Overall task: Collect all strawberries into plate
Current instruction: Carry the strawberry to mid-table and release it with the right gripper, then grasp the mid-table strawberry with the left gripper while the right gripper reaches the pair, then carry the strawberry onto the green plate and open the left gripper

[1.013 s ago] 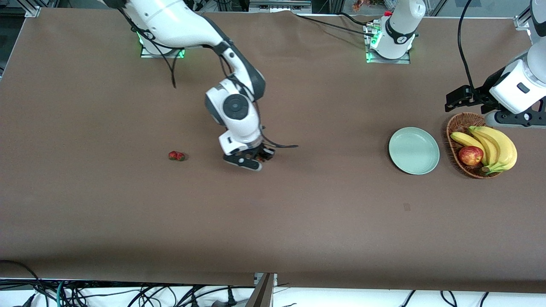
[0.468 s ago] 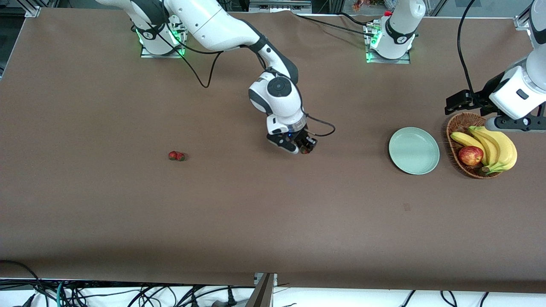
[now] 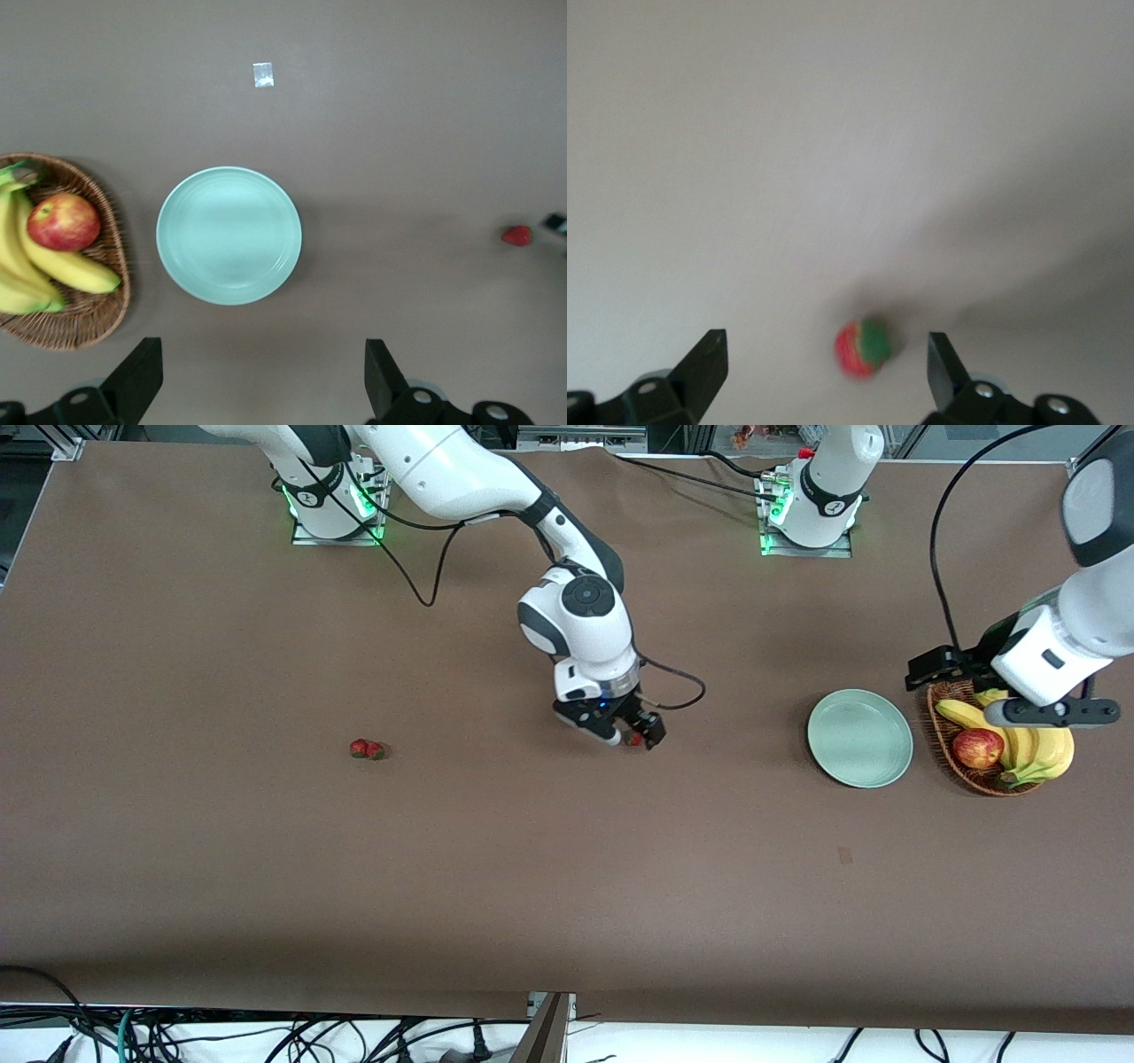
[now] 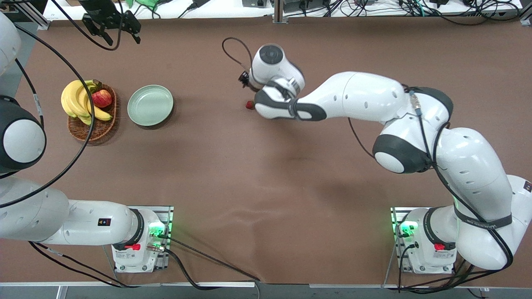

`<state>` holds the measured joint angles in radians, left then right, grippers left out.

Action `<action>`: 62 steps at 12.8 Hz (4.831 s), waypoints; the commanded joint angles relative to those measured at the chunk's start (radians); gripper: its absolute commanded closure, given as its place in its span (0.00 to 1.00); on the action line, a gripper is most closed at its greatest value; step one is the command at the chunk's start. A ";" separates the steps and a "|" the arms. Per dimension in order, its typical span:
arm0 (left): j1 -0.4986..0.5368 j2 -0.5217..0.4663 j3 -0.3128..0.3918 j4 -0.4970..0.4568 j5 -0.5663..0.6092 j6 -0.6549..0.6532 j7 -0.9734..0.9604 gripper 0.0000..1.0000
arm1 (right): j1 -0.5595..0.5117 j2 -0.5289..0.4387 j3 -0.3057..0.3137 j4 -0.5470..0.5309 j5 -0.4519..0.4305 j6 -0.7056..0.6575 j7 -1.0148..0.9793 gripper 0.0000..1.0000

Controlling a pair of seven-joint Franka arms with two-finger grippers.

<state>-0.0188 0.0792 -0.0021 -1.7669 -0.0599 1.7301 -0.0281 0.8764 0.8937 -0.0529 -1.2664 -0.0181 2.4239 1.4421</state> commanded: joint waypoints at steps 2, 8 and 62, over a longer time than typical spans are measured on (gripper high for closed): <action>-0.006 -0.010 -0.063 -0.118 -0.020 0.144 -0.048 0.00 | -0.108 -0.130 -0.007 -0.034 0.003 -0.331 -0.355 0.00; -0.019 0.132 -0.402 -0.171 0.043 0.446 -0.577 0.00 | -0.246 -0.327 -0.143 -0.330 0.007 -0.413 -0.865 0.01; -0.056 0.278 0.263 -0.470 -0.057 0.766 0.327 0.92 | -0.356 -0.357 -0.179 -0.631 0.104 -0.161 -1.155 0.53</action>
<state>-0.0752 0.3495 0.2571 -2.2422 -0.0681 2.4854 0.2577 0.5272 0.5425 -0.2341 -1.8907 0.0765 2.2713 0.2986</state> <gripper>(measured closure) 0.639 0.612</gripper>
